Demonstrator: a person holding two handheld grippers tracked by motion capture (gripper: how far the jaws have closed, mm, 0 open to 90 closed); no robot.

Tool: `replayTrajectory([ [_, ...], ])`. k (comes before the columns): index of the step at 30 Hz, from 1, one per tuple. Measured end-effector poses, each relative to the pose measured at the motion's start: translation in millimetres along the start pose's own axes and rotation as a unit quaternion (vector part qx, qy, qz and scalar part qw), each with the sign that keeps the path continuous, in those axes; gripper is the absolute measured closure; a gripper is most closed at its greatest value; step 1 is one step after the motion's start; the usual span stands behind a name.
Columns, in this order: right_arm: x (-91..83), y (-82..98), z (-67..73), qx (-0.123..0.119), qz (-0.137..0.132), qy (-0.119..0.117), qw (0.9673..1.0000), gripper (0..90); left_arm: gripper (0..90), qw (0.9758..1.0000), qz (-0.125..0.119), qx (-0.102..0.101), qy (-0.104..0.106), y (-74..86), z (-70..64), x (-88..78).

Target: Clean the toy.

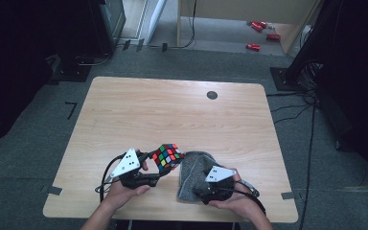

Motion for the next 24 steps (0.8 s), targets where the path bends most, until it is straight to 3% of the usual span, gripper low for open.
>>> replayTrajectory([
  [2, -3.0, 1.1, -8.5, 0.019, -0.003, 0.015, 0.9997, 60.1, 34.3, 1.0000, -0.005, -0.004, 0.004, -0.7, -0.4, 0.0],
  [3, -3.4, 1.0, -12.2, 0.027, 0.001, 0.020, 0.9994, 66.7, 34.3, 0.9999, -0.007, -0.005, 0.007, -1.0, -0.8, 0.2],
  [6, -3.7, -3.8, -17.9, 0.069, 0.002, 0.027, 0.9973, 74.0, 34.3, 0.9998, -0.010, -0.009, 0.016, -1.5, -2.2, 2.0],
  [7, -4.6, -6.5, -18.0, 0.079, -0.009, 0.032, 0.9963, 74.3, 34.3, 0.9997, -0.010, -0.012, 0.020, -1.3, -2.7, 2.7],
  [8, -7.4, -11.6, -17.5, 0.101, -0.038, 0.028, 0.9938, 74.4, 34.3, 0.9996, -0.009, -0.014, 0.025, -0.8, -3.4, 3.7],
  [9, -12.3, -18.7, -16.3, 0.128, -0.075, 0.015, 0.9888, 74.4, 34.3, 0.9995, -0.007, -0.013, 0.027, -0.1, -4.0, 5.0],
  [11, -25.7, -34.5, -12.6, 0.159, -0.149, -0.005, 0.9759, 74.3, 34.3, 0.9994, -0.004, -0.012, 0.033, 1.7, -5.6, 8.0],
  [13, -36.4, -46.7, -7.7, 0.182, -0.195, -0.021, 0.9634, 74.2, 34.3, 0.9992, -0.002, -0.015, 0.037, 3.2, -7.1, 10.9],
  [15, -39.9, -52.1, -0.1, 0.187, -0.216, -0.031, 0.9578, 74.2, 34.3, 0.9987, -0.011, -0.022, 0.045, 2.8, -7.7, 11.4],
  [17, -36.1, -52.1, 8.6, 0.185, -0.213, -0.060, 0.9575, 74.1, 34.3, 0.9981, -0.021, -0.027, 0.052, 1.2, -7.6, 9.6],
  [18, -32.7, -51.1, 13.3, 0.176, -0.210, -0.069, 0.9592, 74.1, 34.3, 0.9979, -0.024, -0.028, 0.054, 0.5, -7.8, 8.5],
  [21, -22.4, -49.4, 29.5, 0.122, -0.187, -0.088, 0.9707, 73.9, 34.4, 0.9977, -0.029, -0.029, 0.055, -0.6, -7.7, 7.7],
  [22, -21.4, -50.0, 33.7, 0.105, -0.185, -0.090, 0.9730, 73.8, 34.4, 0.9978, -0.026, -0.028, 0.054, -0.3, -7.8, 8.1],
  [24, -25.2, -53.5, 34.6, 0.093, -0.190, -0.081, 0.9740, 73.7, 34.4, 0.9975, -0.032, -0.029, 0.056, -0.8, -8.0, 7.8],
])
Point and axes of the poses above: each handheld gripper's, and its own axes: x roughly forward along the jaws, y roughly out of its underside, z roughly to its left, the point moved 3 cm from there along x, roughly forward along the jaws, and after that the axes turned 15 degrees about y, right-handed, at the moved point
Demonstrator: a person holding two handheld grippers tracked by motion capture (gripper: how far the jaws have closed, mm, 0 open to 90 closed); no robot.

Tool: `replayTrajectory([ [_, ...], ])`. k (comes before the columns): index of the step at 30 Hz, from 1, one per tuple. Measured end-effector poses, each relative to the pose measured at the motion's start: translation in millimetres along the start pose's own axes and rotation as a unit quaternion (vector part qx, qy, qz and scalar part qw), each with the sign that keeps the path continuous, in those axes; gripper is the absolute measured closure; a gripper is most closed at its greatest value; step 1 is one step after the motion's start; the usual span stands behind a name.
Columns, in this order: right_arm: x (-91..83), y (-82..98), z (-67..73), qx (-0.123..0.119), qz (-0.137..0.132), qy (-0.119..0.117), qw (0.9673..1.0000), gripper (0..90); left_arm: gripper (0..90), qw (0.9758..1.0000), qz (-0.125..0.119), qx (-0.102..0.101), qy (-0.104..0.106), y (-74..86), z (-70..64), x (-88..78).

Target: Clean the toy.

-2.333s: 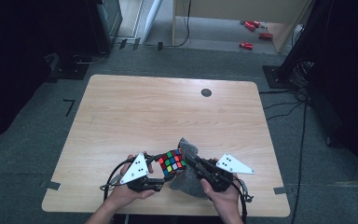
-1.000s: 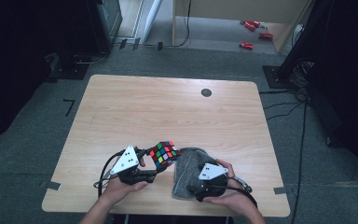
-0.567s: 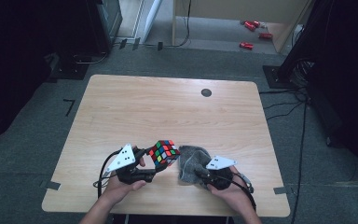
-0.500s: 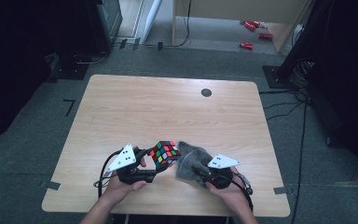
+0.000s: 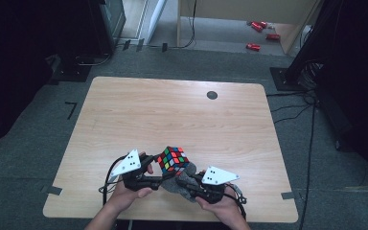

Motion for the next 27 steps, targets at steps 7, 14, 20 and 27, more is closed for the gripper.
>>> replayTrajectory([
  [7, -14.2, -13.1, -17.1, 0.034, -0.062, 0.068, 0.9951, 73.4, 34.6, 1.0000, 0.005, 0.002, 0.001, 0.2, -0.3, -0.2],
  [14, -4.4, -3.7, -5.6, -0.005, -0.024, 0.023, 0.9994, 72.7, 34.6, 1.0000, -0.005, -0.006, 0.001, -1.7, 1.8, -2.6],
  [20, -13.8, -12.6, -12.7, 0.003, -0.056, 0.041, 0.9976, 72.7, 34.6, 0.9998, -0.012, -0.010, 0.007, -3.2, 1.0, -3.0],
  [27, -5.7, -5.3, 3.1, -0.039, -0.029, -0.002, 0.9988, 71.8, 34.6, 0.9994, -0.025, -0.023, 0.003, -5.4, 4.7, -7.5],
])
Point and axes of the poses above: each handheld gripper's, and its own axes: x roughly forward along the jaws, y roughly out of its underside, z roughly to its left, the point moved 3 cm from there along x, roughly forward along the jaws, and after that the axes turned 15 degrees about y, right-handed, at the moved point
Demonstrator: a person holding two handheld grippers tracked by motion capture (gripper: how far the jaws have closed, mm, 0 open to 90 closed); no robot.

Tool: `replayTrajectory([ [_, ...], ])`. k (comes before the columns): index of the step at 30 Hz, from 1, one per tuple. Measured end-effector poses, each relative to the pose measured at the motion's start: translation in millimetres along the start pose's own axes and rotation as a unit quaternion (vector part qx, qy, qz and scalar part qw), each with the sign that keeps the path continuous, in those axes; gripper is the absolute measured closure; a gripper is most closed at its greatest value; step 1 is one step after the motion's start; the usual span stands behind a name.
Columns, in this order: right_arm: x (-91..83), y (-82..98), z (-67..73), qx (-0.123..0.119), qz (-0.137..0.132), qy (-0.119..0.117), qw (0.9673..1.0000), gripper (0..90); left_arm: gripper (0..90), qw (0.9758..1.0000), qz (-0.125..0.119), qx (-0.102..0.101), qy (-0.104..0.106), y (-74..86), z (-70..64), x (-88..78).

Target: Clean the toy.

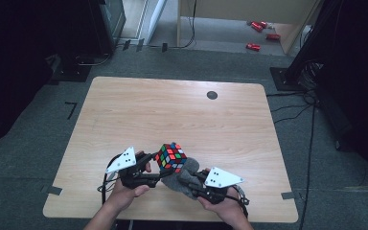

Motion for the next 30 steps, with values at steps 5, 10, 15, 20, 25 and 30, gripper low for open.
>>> replayTrajectory([
  [5, -3.7, -2.7, -14.5, 0.006, 0.009, 0.045, 0.9989, 71.4, 34.6, 0.9986, 0.021, -0.006, -0.049, 2.4, 9.4, -4.3],
  [10, -19.0, 6.4, -59.9, 0.061, 0.027, 0.184, 0.9806, 71.1, 34.6, 0.9865, 0.083, -0.021, -0.140, 9.4, 23.9, -3.1],
  [15, -29.0, 17.6, -85.4, 0.082, 0.049, 0.269, 0.9585, 70.6, 34.6, 0.9564, 0.169, -0.024, -0.237, 24.8, 40.0, -0.7],
  [20, -27.5, 29.2, -94.5, 0.081, 0.079, 0.301, 0.9469, 69.9, 34.6, 0.9382, 0.215, -0.044, -0.268, 35.1, 50.2, 1.0],
  [25, -21.0, 39.9, -97.1, 0.085, 0.102, 0.303, 0.9437, 69.1, 34.5, 0.9325, 0.234, -0.038, -0.272, 41.4, 54.0, 6.2],
  [30, -15.9, 44.4, -95.9, 0.087, 0.107, 0.296, 0.9451, 65.4, 34.4, 0.9328, 0.233, -0.038, -0.272, 44.6, 57.7, 9.0],
])
Point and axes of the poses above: each handheld gripper's, and its own axes: x roughly forward along the jaws, y roughly out of its underside, z roughly to its left, the point moved 3 cm from there along x, roughly forward along the jaws, and after that the axes turned 15 degrees about y, right-handed, at the moved point
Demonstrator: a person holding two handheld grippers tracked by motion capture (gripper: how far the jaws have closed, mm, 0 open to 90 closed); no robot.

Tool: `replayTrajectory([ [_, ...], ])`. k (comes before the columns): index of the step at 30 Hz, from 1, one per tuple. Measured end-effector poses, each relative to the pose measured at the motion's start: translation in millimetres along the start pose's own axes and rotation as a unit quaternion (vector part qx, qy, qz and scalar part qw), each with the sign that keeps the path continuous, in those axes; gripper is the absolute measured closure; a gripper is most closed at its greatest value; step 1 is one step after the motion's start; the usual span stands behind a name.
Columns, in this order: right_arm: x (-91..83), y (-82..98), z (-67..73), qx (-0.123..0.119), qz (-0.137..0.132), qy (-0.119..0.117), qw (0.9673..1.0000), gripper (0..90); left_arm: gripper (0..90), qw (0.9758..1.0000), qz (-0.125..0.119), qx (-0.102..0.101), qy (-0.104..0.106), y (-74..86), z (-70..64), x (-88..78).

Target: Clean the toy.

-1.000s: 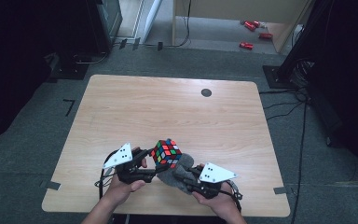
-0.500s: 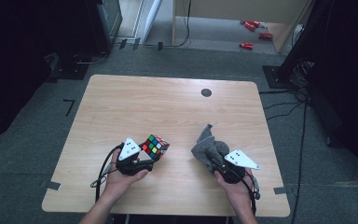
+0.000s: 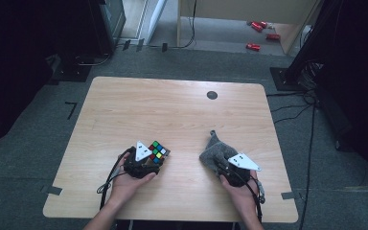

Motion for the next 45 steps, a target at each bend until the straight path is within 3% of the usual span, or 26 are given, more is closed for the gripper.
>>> replayTrajectory([
  [5, 3.6, 2.6, 0.1, 0.008, 0.008, 0.001, 0.9999, 55.6, 34.2, 1.0000, -0.004, -0.007, 0.006, 0.1, 2.6, 2.2],
  [13, 3.6, 0.0, 1.8, 0.021, 0.001, 0.001, 0.9998, 28.5, 33.2, 0.9997, -0.011, -0.020, 0.012, -0.3, 4.6, 4.8],
  [19, -2.0, -6.6, 6.0, 0.018, -0.005, -0.016, 0.9997, 16.6, 18.9, 0.9987, -0.031, -0.034, 0.021, -3.2, 4.2, -0.4],
  [23, -11.5, -15.5, 1.7, 0.024, -0.016, -0.024, 0.9993, 13.6, 12.1, 0.9965, -0.059, -0.051, 0.030, -7.5, 5.7, -17.0],
  [27, -21.9, -24.1, -15.0, 0.034, -0.024, -0.014, 0.9990, 10.3, 10.0, 0.9923, -0.094, -0.071, 0.037, -9.9, 12.0, -39.8],
  [29, -26.2, -24.6, -25.7, 0.043, -0.020, -0.008, 0.9988, 6.8, 9.2, 0.9939, -0.090, -0.059, 0.021, -5.6, 14.4, -52.0],
  [30, -29.1, -22.1, -32.6, 0.035, -0.015, -0.004, 0.9993, 1.8, 9.1, 0.9940, -0.091, -0.060, 0.017, -2.0, 16.7, -58.4],
  [34, -40.2, -9.3, -58.0, 0.039, 0.004, 0.021, 0.9990, 0.0, 8.4, 0.9915, -0.103, -0.078, 0.012, 16.4, 29.4, -83.6],
  [38, -50.0, 4.0, -84.1, 0.051, 0.016, 0.055, 0.9970, 0.0, 8.4, 0.9907, -0.101, -0.091, -0.008, 33.8, 42.3, -103.4],
  [45, -58.2, 30.6, -113.7, 0.060, 0.043, 0.091, 0.9931, 0.0, 8.4, 0.9858, -0.083, -0.137, -0.048, 70.2, 67.4, -128.8],
])
Point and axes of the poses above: each handheld gripper's, and its own axes: x roughly forward along the jaws, y roughly out of its underside, z roughly to its left, the point moved 3 cm from there along x, roughly forward along the jaws, and after that the axes turned 15 degrees about y, right-handed, at the moved point
